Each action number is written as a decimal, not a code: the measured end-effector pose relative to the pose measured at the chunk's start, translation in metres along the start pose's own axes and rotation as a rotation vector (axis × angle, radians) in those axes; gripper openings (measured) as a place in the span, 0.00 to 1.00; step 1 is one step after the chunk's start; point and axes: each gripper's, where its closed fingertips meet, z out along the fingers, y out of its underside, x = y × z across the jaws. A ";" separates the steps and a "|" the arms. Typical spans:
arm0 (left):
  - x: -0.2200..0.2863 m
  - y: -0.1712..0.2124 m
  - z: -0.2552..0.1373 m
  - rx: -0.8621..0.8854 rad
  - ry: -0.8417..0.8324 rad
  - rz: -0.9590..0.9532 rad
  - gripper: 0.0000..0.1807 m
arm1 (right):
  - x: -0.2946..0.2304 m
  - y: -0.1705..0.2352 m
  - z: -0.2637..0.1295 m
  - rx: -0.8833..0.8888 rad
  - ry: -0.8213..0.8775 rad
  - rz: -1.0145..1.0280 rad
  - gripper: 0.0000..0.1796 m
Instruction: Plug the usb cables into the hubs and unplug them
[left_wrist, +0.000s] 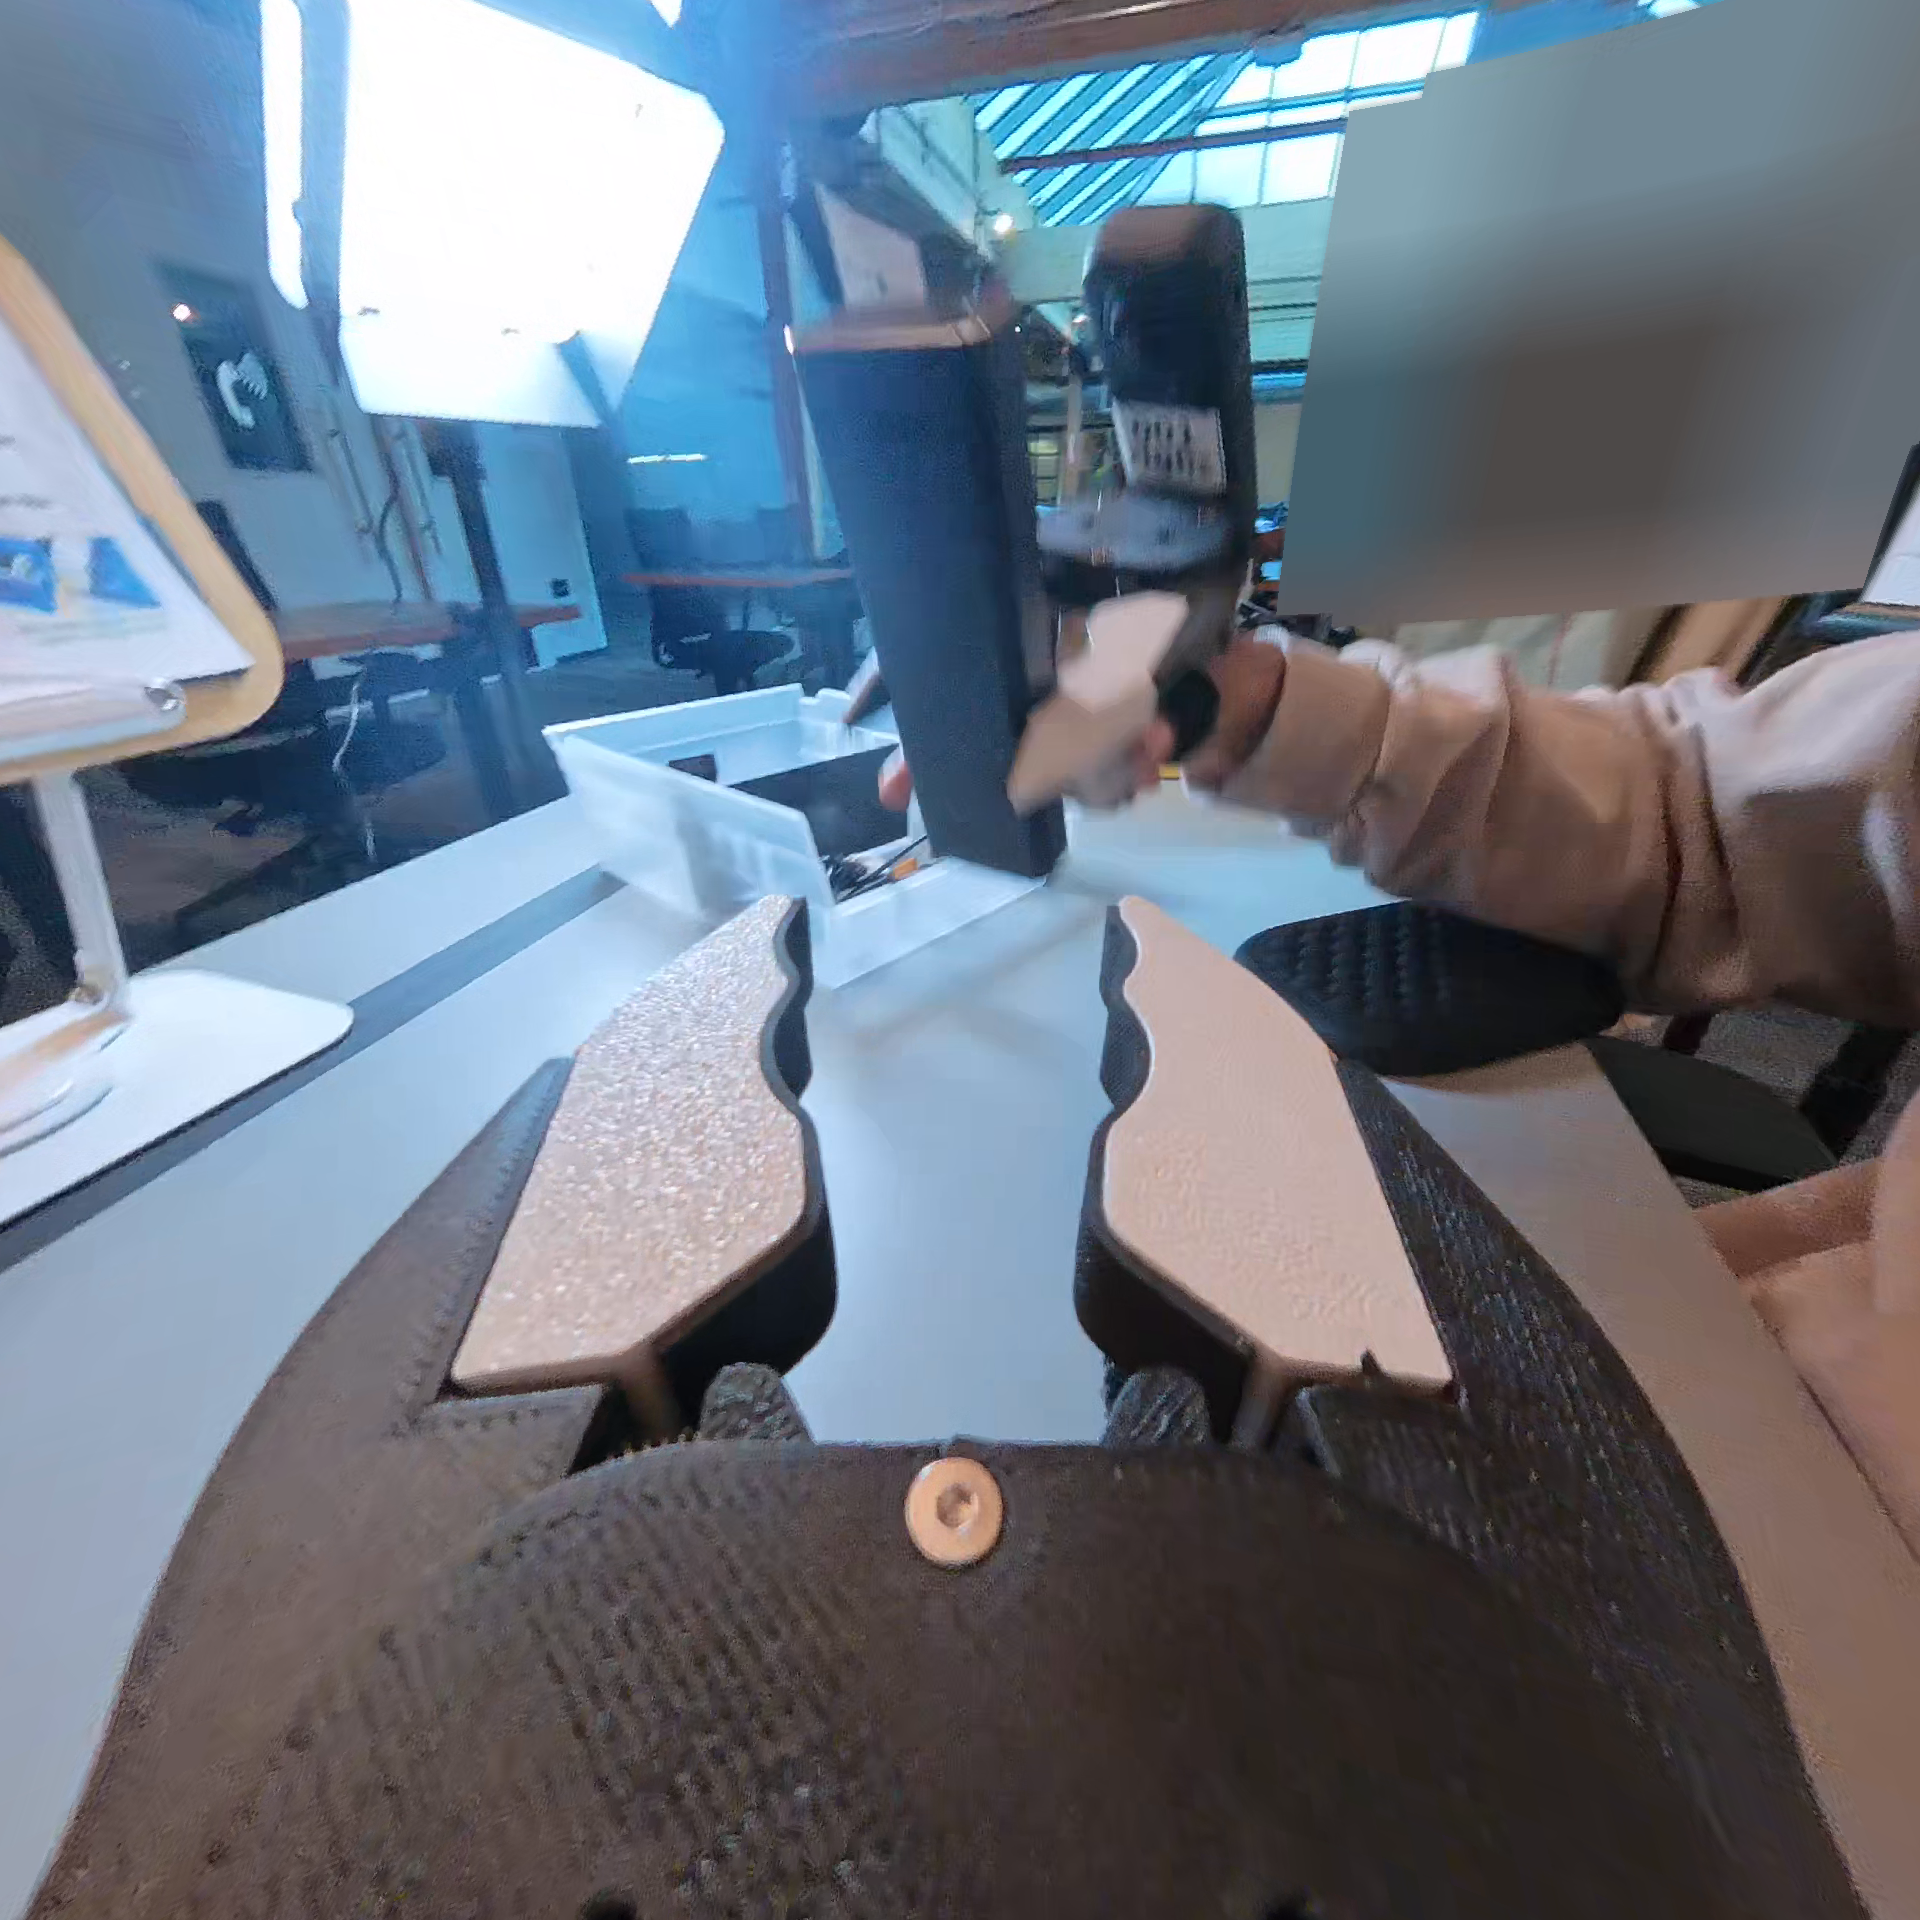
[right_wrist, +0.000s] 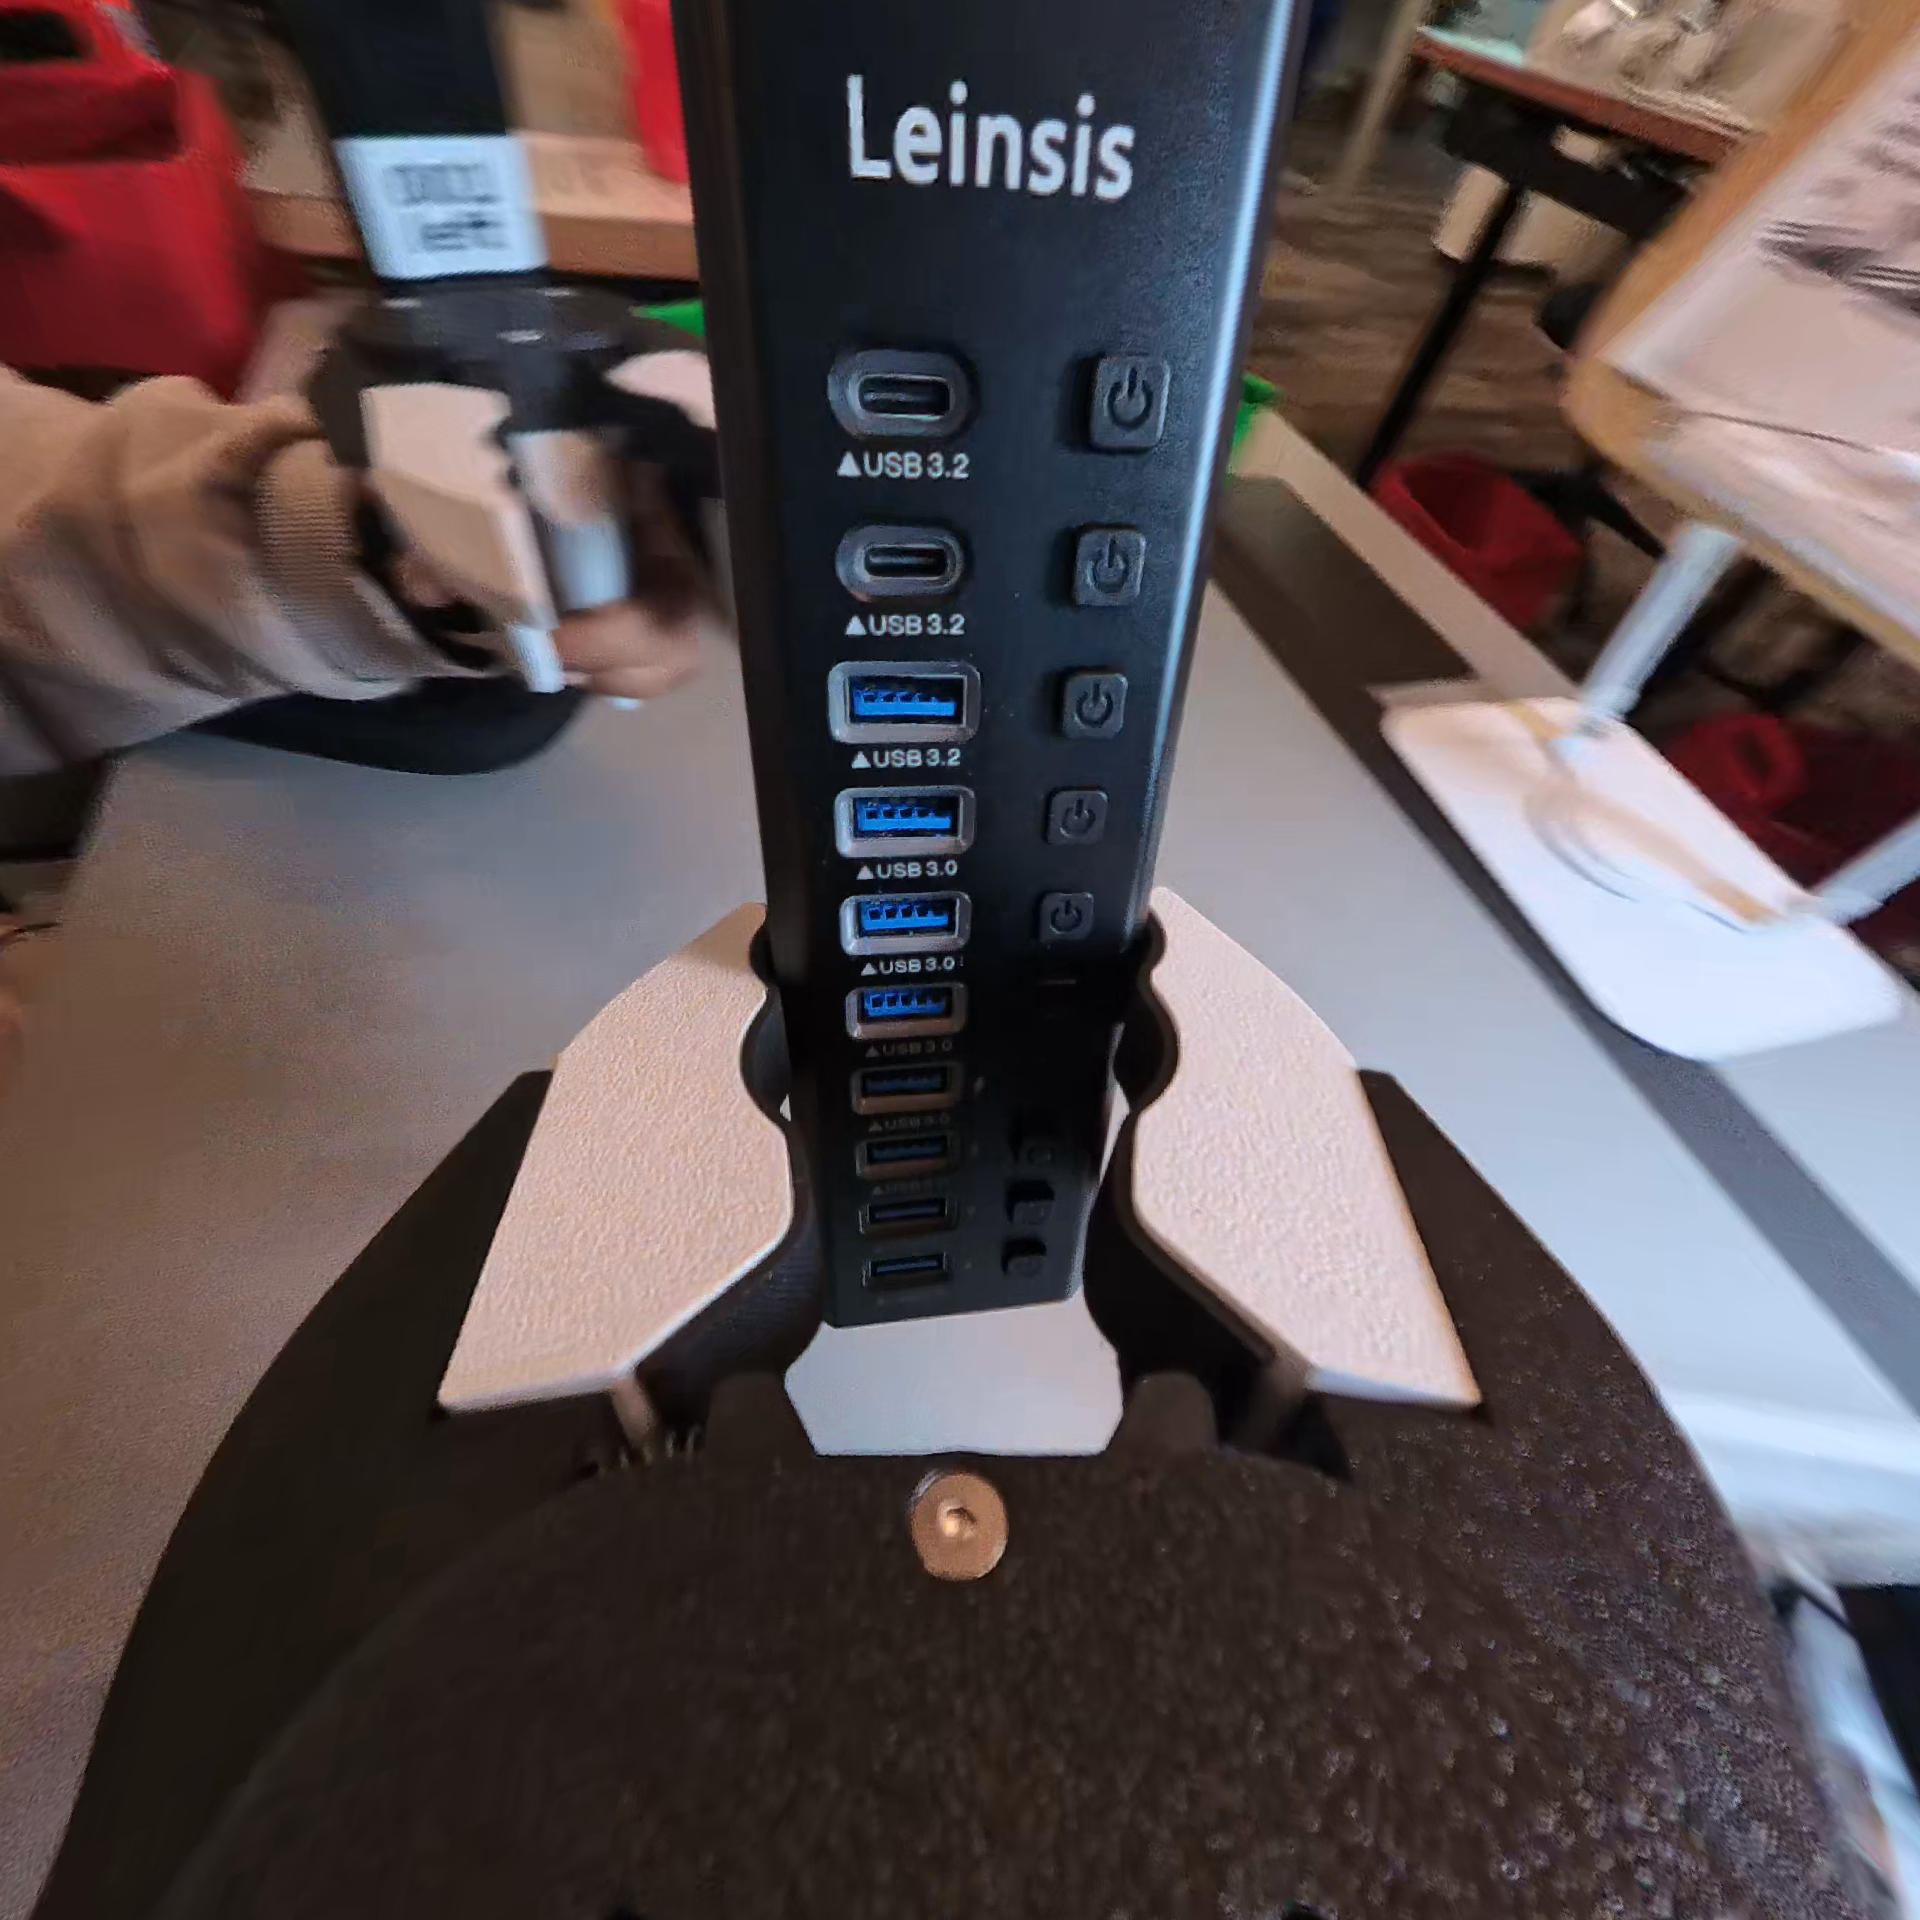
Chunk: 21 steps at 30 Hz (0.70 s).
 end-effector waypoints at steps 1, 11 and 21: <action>-0.006 0.005 -0.002 -0.012 -0.020 -0.012 0.27 | 0.029 -0.001 -0.016 -0.035 0.075 -0.003 0.34; -0.010 0.026 0.001 -0.114 -0.051 0.052 0.15 | 0.280 0.111 -0.147 -0.711 0.538 0.131 0.34; -0.015 0.056 0.005 -0.229 -0.081 0.100 0.11 | 0.300 0.206 -0.144 -1.054 0.384 0.262 0.35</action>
